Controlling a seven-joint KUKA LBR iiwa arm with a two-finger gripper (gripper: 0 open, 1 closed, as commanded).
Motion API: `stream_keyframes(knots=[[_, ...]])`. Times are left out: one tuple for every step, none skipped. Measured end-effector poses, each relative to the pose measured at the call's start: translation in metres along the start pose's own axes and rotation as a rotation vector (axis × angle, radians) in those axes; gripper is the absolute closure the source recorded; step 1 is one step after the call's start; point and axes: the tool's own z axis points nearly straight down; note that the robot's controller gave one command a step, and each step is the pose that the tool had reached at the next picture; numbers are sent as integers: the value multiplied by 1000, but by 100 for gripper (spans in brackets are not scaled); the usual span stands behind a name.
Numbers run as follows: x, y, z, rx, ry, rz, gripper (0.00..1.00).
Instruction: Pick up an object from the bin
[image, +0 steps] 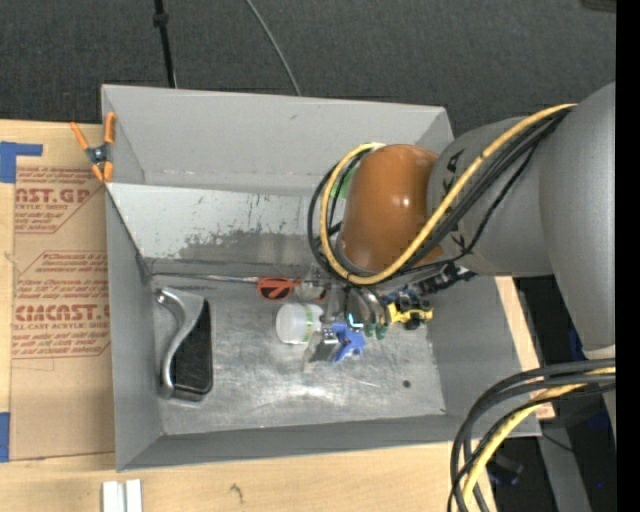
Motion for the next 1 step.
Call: stream_keyframes(knots=[[-2,0,-4,0,-7,0,0]])
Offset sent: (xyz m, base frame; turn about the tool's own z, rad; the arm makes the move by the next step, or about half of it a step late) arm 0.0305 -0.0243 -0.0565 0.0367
